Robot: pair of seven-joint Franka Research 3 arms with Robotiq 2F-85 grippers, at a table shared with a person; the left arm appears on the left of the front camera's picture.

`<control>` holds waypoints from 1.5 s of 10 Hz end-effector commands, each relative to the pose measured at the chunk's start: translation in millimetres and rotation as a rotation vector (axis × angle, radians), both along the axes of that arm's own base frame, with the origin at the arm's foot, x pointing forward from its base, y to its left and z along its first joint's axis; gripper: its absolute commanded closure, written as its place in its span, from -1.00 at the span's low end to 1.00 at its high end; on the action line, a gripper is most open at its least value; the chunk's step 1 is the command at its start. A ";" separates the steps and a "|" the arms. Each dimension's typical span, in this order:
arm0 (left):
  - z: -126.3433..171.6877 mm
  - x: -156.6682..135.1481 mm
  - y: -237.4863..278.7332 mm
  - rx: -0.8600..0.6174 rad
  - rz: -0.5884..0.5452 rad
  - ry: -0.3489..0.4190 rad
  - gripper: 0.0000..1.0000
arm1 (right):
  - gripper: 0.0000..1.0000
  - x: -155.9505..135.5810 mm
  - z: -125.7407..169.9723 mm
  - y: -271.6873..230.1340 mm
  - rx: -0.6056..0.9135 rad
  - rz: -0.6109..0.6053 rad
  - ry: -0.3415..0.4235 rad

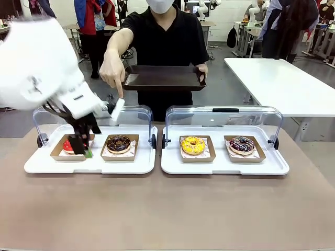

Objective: Provide the desired donut to the person.
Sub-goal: Pick up and lift the Paper togo box containing the Donut pointed at by the person.

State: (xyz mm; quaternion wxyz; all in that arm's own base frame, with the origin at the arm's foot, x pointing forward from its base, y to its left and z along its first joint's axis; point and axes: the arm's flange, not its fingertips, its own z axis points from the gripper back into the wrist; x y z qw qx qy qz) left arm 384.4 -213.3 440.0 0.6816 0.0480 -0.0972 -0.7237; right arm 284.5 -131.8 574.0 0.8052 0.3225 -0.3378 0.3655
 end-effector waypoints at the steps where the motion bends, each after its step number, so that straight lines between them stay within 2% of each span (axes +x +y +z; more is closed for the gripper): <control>1: -17.8 19.1 2.2 0.006 0.012 -0.034 -1.00 | -1.00 2.5 0.0 -0.7 0.030 0.014 -0.022; 2: -21.3 23.7 4.1 0.024 0.012 -0.033 -1.00 | -1.00 2.5 0.0 -0.7 0.030 0.014 -0.022; 3: -7.3 19.1 8.2 0.009 0.042 -0.023 -1.00 | -1.00 2.5 0.0 -0.7 0.030 0.014 -0.022; 4: -28.2 18.0 0.6 0.002 -0.005 -0.007 -1.00 | -1.00 2.5 0.0 -0.7 0.030 0.014 -0.022; 11: -27.0 19.5 0.1 -0.003 -0.007 -0.006 -1.00 | -1.00 2.5 0.0 -0.7 0.030 0.014 -0.022; 13: -28.4 44.4 5.9 -0.019 -0.028 0.045 -1.00 | -1.00 2.5 0.0 -0.7 0.030 0.014 -0.022; 15: -40.6 51.4 9.6 -0.010 -0.040 0.071 -1.00 | -1.00 2.5 0.0 -0.7 0.030 0.014 -0.022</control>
